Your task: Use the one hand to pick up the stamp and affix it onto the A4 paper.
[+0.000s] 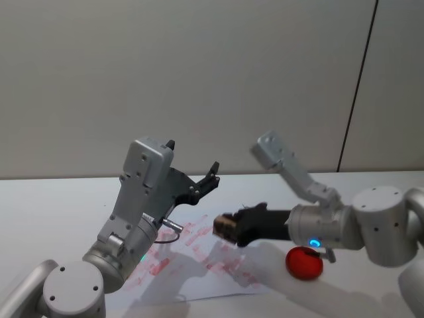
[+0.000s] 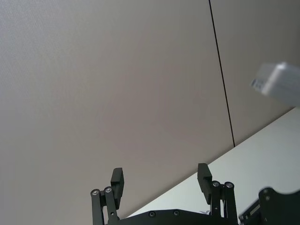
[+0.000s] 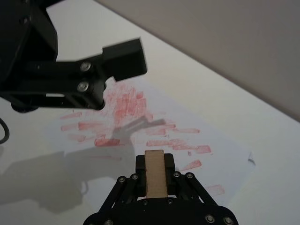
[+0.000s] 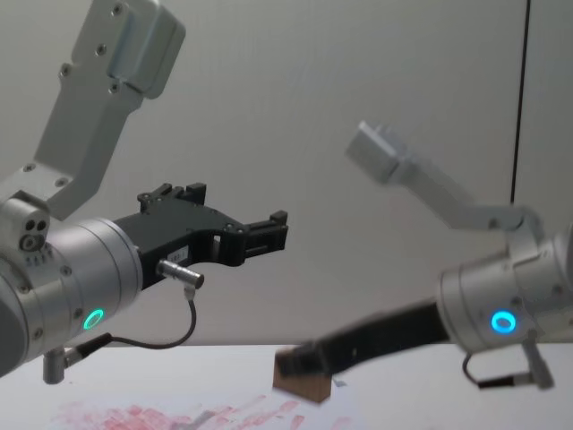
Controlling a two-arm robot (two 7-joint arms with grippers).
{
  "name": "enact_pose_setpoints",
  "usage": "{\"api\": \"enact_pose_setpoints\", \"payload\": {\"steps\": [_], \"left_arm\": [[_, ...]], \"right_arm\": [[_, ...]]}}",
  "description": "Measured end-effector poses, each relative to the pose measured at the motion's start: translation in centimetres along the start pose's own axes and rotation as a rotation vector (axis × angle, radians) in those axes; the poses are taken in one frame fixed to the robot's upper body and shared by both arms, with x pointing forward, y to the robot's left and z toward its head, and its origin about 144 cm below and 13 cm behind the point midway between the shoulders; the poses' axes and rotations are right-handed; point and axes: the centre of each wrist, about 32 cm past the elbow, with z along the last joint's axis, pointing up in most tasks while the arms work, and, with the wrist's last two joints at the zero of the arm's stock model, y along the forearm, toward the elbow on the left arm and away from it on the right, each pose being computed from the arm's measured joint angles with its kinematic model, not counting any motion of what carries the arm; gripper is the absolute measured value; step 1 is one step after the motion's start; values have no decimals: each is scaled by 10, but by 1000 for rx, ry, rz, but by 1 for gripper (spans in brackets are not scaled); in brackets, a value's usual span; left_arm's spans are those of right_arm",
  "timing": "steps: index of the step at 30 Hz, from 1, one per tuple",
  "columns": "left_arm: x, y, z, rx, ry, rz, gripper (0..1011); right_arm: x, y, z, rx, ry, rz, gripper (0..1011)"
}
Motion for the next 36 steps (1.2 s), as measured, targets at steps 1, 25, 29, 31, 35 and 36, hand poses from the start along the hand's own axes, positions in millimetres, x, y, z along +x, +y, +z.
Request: {"api": "enact_pose_setpoints", "payload": {"steps": [1, 25, 29, 31, 35, 36], "left_arm": [[0, 0, 0, 0, 0, 0, 1001], [0, 0, 0, 0, 0, 0, 1001], [0, 0, 0, 0, 0, 0, 1002], [0, 0, 0, 0, 0, 0, 1001], [0, 0, 0, 0, 0, 0, 1001], [0, 0, 0, 0, 0, 0, 1001]], "right_arm": [[0, -1, 1, 10, 0, -4, 218], [12, -65, -35, 137, 52, -232, 218], [10, -69, -45, 130, 61, -240, 217], [9, -70, -48, 128, 62, -243, 217], [8, -74, -55, 119, 65, -253, 217], [8, -76, -58, 115, 66, -258, 217]]}}
